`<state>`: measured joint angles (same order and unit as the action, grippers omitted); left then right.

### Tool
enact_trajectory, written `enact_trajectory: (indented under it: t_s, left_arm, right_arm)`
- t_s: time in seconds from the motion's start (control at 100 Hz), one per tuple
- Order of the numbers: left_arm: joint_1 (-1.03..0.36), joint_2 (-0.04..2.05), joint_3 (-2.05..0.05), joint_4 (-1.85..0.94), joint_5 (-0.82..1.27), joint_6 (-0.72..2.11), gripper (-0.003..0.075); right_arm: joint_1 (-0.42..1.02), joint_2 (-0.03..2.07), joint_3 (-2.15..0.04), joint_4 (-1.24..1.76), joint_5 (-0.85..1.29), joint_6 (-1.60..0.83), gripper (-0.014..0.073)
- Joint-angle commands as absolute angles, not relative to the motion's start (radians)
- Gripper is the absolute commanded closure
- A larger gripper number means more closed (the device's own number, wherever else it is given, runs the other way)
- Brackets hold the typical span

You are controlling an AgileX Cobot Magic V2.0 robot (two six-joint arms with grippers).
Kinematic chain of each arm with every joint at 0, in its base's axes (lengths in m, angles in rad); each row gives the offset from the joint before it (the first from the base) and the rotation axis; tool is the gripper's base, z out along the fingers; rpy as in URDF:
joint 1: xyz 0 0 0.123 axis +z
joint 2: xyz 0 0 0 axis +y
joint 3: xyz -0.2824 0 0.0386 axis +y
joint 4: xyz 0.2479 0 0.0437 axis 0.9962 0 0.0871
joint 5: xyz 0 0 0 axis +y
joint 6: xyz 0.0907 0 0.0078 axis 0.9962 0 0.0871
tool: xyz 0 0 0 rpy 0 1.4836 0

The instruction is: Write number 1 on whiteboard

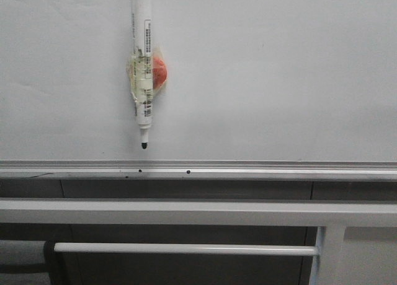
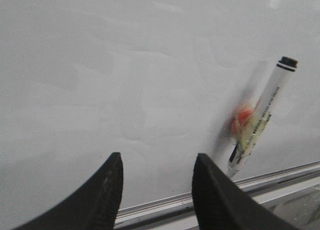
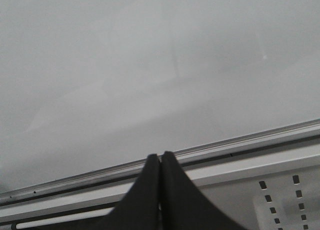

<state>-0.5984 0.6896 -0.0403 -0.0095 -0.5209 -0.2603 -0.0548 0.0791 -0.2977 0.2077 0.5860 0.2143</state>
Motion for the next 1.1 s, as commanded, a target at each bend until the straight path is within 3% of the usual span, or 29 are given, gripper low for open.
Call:
enact_trajectory:
  t_s: [0.0,0.3,0.5,0.74,1.09]
  left_arm:
    - [-0.646,0.773,-0.061,0.011,-0.685,-0.273,0.0428]
    - [-0.849,1.159,-0.057,-0.154,-1.085,-0.2,0.042]
    - [-0.942,1.394,-0.051,-0.205,-1.375,-0.193,0.0302]
    - [-1.05,1.504,-0.134,-0.323,-1.384,-0.193,0.0289]
    - [-1.062,1.578,-0.267,-0.421,-1.384,-0.163,0.029]
  right_arm:
    - [-0.055,0.101,-0.328,0.217,0.514,0.206,0.0657]
    - [-0.055,0.101,-0.328,0.217,0.514,0.206,0.0657]
    - [-0.055,0.101,-0.328,0.217,0.514,0.206,0.0657]
    - [-0.055,0.101,-0.328,0.217,0.514,0.206,0.0657]
    - [-0.055,0.101,-0.328,0.217,0.514,0.206,0.0657]
